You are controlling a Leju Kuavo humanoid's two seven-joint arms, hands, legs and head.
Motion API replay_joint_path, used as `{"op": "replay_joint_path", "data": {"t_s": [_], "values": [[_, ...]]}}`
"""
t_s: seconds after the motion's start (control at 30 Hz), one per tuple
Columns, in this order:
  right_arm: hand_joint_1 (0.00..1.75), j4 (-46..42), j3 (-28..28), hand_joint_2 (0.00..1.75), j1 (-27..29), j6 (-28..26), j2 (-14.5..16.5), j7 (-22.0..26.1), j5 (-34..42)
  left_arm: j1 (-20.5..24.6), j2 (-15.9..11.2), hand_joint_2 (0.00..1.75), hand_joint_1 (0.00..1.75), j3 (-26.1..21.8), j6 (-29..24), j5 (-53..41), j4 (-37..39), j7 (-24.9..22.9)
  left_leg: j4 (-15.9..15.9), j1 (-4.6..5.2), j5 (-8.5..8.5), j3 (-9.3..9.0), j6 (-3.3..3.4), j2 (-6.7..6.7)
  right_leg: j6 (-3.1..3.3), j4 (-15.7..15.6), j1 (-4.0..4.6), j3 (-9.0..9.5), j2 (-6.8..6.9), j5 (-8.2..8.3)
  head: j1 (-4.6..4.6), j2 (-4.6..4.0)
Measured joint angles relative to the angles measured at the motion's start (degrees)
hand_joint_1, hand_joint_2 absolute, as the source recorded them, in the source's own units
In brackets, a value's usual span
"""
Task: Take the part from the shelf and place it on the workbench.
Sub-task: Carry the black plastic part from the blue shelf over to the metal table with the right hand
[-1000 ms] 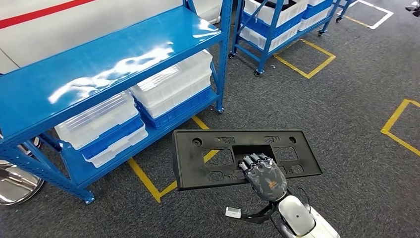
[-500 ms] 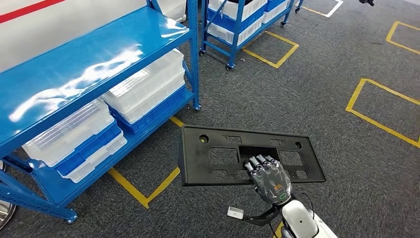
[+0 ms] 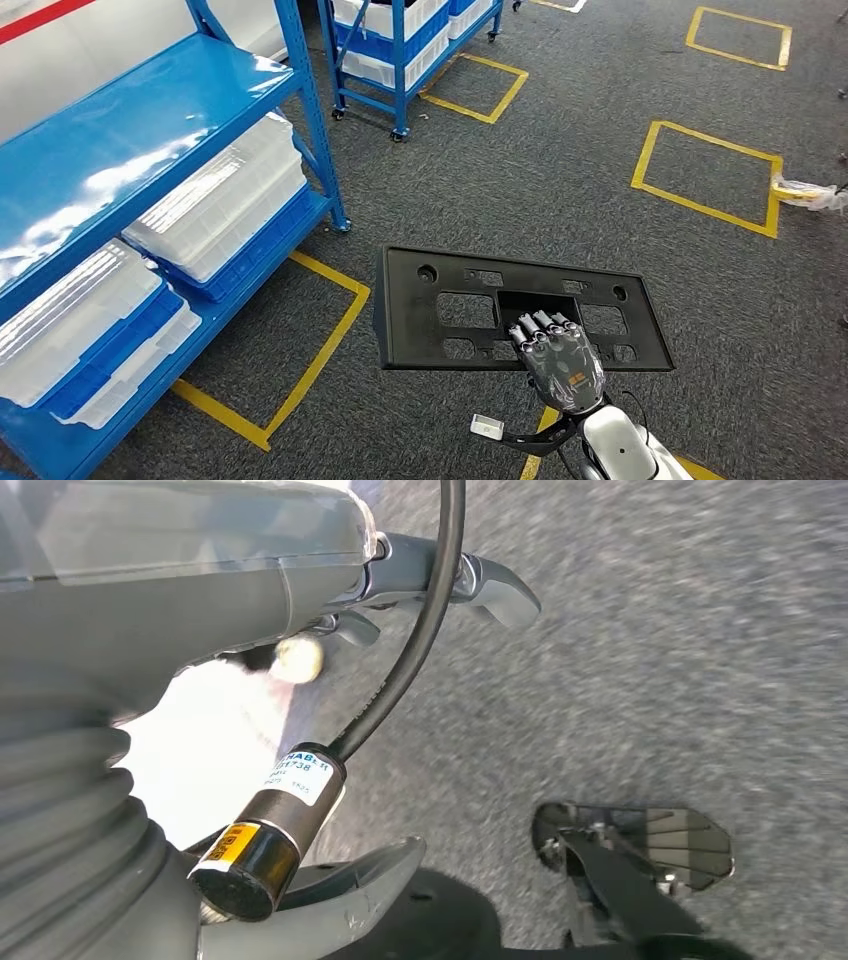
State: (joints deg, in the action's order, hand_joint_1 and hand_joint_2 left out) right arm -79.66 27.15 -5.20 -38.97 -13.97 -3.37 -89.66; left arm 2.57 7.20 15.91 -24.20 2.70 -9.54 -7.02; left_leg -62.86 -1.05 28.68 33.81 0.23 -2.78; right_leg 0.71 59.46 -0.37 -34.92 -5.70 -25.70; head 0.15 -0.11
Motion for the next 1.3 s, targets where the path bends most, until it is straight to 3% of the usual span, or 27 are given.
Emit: {"op": "replay_joint_path", "data": {"t_s": [0.07, 0.13, 0.2, 0.27, 0.33, 0.37, 0.4, 0.5, 0.57, 0.63, 0.67, 0.73, 0.8, 0.87, 0.9, 0.93, 1.0, 1.07, 1.13, 1.2, 1.23, 1.3], "values": [[1.75, -0.3, 0.0, 1.75, -0.1, 0.0, -0.6, -1.1, 0.0, 0.1, -0.1, 1.75, 0.00, 0.1, 0.0, 0.0, 0.0, 0.0, 2.6, 0.01, -0.35, -1.10, 0.31, -1.67, -0.77, 0.5, -0.17, -0.71, -1.25, -0.03, 0.00, 0.00], [1.75, -0.6, 0.3, 1.75, -0.5, 0.0, -2.2, -3.3, 0.0, 0.4, -0.1, 1.75, 0.00, 0.3, 0.1, -0.1, 0.0, 0.0, 3.1, 0.21, -0.71, -1.18, 0.98, -0.66, -1.63, 0.4, -0.50, -1.17, -2.07, 0.27, -0.02, 0.00], [1.75, -0.7, 1.6, 1.75, -1.8, 0.3, -4.9, -7.1, 0.0, 0.4, -0.1, 1.75, 0.00, 0.3, 0.2, -0.2, 0.0, 0.1, 3.8, 0.18, -1.22, -1.42, 1.86, 0.77, -2.23, 1.8, -0.46, -1.93, 0.40, -0.58, 0.08, 0.00], [1.75, -0.6, 4.0, 1.75, -4.1, 0.6, -7.8, -10.4, 0.0, 0.4, -0.1, 1.75, 0.00, 0.4, 0.3, -0.2, 0.0, 0.1, 4.1, 0.25, -1.41, -1.51, 2.30, 2.37, -2.74, 7.3, -0.37, -4.63, 4.04, -3.56, 0.21, 0.00], [1.75, -0.5, 6.2, 1.75, -5.6, 0.7, -9.8, -11.7, 0.0, 0.3, -0.1, 1.75, 0.00, 0.4, 0.3, -0.2, 0.0, 0.1, 4.1, 0.36, -1.30, -1.50, 2.38, 4.02, -3.19, 14.2, -0.59, -8.01, 5.24, -6.22, 0.23, 0.00], [1.75, -0.4, 7.0, 1.75, -5.9, 0.7, -10.5, -11.8, 0.0, 0.3, -0.1, 1.75, 0.00, 0.4, 0.3, -0.2, 0.0, 0.1, 4.1, 0.38, -1.21, -1.53, 2.38, 4.76, -3.30, 15.5, -0.71, -8.63, 5.47, -6.22, 0.23, 0.00], [1.75, -0.4, 7.6, 1.75, -6.0, 0.7, -11.0, -11.8, 0.0, 0.3, -0.1, 1.75, 0.00, 0.4, 0.3, -0.2, 0.0, 0.1, 4.1, 0.40, -1.11, -1.61, 2.35, 5.42, -3.33, 14.5, -0.79, -8.06, 5.68, -5.16, 0.23, 0.00], [1.75, -0.3, 8.6, 1.75, -6.5, 0.7, -12.4, -11.9, 0.0, 0.4, 0.0, 1.75, 0.00, 0.4, 0.4, -0.2, 0.0, 0.1, 4.1, 0.56, -0.70, -2.07, 1.96, 7.10, -2.74, 3.3, -0.36, -2.11, 8.15, -0.36, 0.24, 0.00], [1.75, -0.3, 9.1, 1.75, -7.3, 0.9, -13.0, -12.8, 0.0, 0.5, 0.0, 1.75, 0.00, 0.4, 0.4, -0.2, 0.0, 0.2, 4.2, 0.75, -0.44, -2.30, 1.42, 8.12, -2.02, -0.4, 0.32, -0.34, 9.13, 0.34, 0.23, 0.00], [1.75, -0.2, 11.0, 1.75, -8.7, 1.8, -14.4, -16.0, 0.0, 0.6, 0.1, 1.75, 0.00, 0.4, 0.6, -0.2, 0.0, 0.3, 4.5, 0.85, -0.26, -2.54, 0.79, 9.13, -1.33, -0.7, 0.56, -0.37, 7.90, 0.45, 0.22, 0.00], [1.75, -0.2, 12.7, 1.75, -9.8, 2.4, -15.3, -18.3, 0.0, 0.6, 0.1, 1.75, 0.00, 0.4, 0.6, -0.2, 0.0, 0.4, 4.4, 0.79, 0.01, -2.69, 0.47, 8.86, -1.00, -1.1, 0.41, -0.19, 7.32, 0.64, 0.22, 0.00], [1.75, 0.1, 17.0, 1.75, -12.8, 3.3, -17.2, -22.6, 0.0, 0.8, 0.2, 1.75, 0.00, 0.4, 0.7, -0.2, 0.0, 0.6, 1.4, 0.66, 2.07, -1.69, 0.08, 6.39, -0.17, -2.0, 0.02, 0.33, 6.09, 1.14, 0.18, 0.00], [1.75, 0.7, 20.9, 1.75, -15.2, 3.7, -18.4, -24.7, -0.1, 0.7, 0.2, 1.75, 0.00, 0.5, 0.8, -0.2, 0.0, 0.7, -5.8, 0.49, 5.58, 1.64, 0.03, 3.70, 0.35, -2.2, -0.06, 0.45, 4.85, 1.27, 0.14, 0.00], [1.75, 1.0, 23.8, 1.75, -16.3, 3.7, -19.1, -25.1, -0.1, 0.6, 0.3, 1.75, 0.00, 0.5, 1.0, -0.1, 0.0, 0.6, -11.3, 0.47, 6.89, 4.86, -0.04, 3.14, 0.48, -2.1, 0.07, 0.46, 3.39, 1.17, 0.14, 0.00], [1.75, 1.1, 24.9, 1.75, -16.5, 3.8, -19.3, -25.0, -0.2, 0.5, 0.3, 1.75, 0.00, 0.5, 1.1, -0.1, 0.0, 0.6, -11.2, 0.45, 5.81, 5.25, -0.05, 3.06, 0.45, -1.9, 0.09, 0.47, 2.62, 1.07, 0.14, 0.00], [1.75, 1.2, 25.7, 1.75, -16.7, 4.0, -19.6, -24.8, -0.2, 0.4, 0.3, 1.75, 0.00, 0.5, 1.2, -0.1, 0.0, 0.5, -8.9, 0.42, 3.74, 4.65, -0.02, 2.84, 0.35, -1.7, 0.07, 0.48, 1.86, 0.90, 0.13, 0.00], [1.75, 1.3, 26.6, 1.75, -17.0, 4.6, -20.1, -24.1, -0.2, 0.4, 0.3, 1.75, 0.00, 0.5, 1.3, -0.2, 0.0, 0.4, -1.5, 0.20, -0.45, 1.92, 0.11, 0.75, -0.09, -0.8, 0.03, 0.23, 0.46, 0.35, 0.14, 0.00], [1.75, 1.4, 27.1, 1.75, -17.4, 5.1, -20.5, -23.1, -0.2, 0.4, 0.4, 1.75, 0.00, 0.5, 1.3, -0.2, 0.0, 0.3, 2.6, 0.06, -1.72, 0.26, 0.33, -1.18, -0.77, 0.0, -0.09, -0.42, -0.83, 0.03, 0.15, 0.00], [1.75, 1.4, 27.4, 1.75, -17.3, 5.4, -21.0, -21.4, -0.2, 0.5, 0.4, 1.75, 0.00, 0.5, 1.2, -0.2, 0.0, 0.4, 3.0, 0.26, -1.60, 0.03, 0.83, -0.67, -1.62, 0.0, -0.39, -0.91, -2.13, 0.23, 0.14, 0.00], [1.75, 1.6, 27.4, 1.75, -17.1, 5.6, -21.5, -19.5, -0.2, 0.6, 0.4, 1.75, 0.00, 0.5, 1.2, -0.2, 0.0, 0.8, 3.9, 0.25, -2.01, -0.45, 1.66, 0.77, -2.27, 0.6, -0.49, -1.31, -1.04, -0.15, 0.22, 0.00], [1.75, 1.7, 27.4, 1.75, -17.1, 5.7, -21.6, -18.6, -0.2, 0.7, 0.4, 1.75, 0.00, 0.5, 1.2, -0.2, 0.0, 1.1, 4.4, 0.18, -2.21, -0.75, 1.99, 1.51, -2.53, 2.2, -0.41, -2.08, 0.54, -1.08, 0.30, 0.00], [1.75, 2.1, 27.2, 1.75, -17.3, 5.6, -21.5, -17.1, -0.2, 0.7, 0.5, 1.75, 0.00, 0.5, 1.2, -0.1, 0.0, 1.6, 4.8, 0.26, -2.27, -1.06, 2.34, 2.94, -3.01, 8.5, -0.45, -5.26, 3.97, -4.15, 0.41, 0.00]]}}
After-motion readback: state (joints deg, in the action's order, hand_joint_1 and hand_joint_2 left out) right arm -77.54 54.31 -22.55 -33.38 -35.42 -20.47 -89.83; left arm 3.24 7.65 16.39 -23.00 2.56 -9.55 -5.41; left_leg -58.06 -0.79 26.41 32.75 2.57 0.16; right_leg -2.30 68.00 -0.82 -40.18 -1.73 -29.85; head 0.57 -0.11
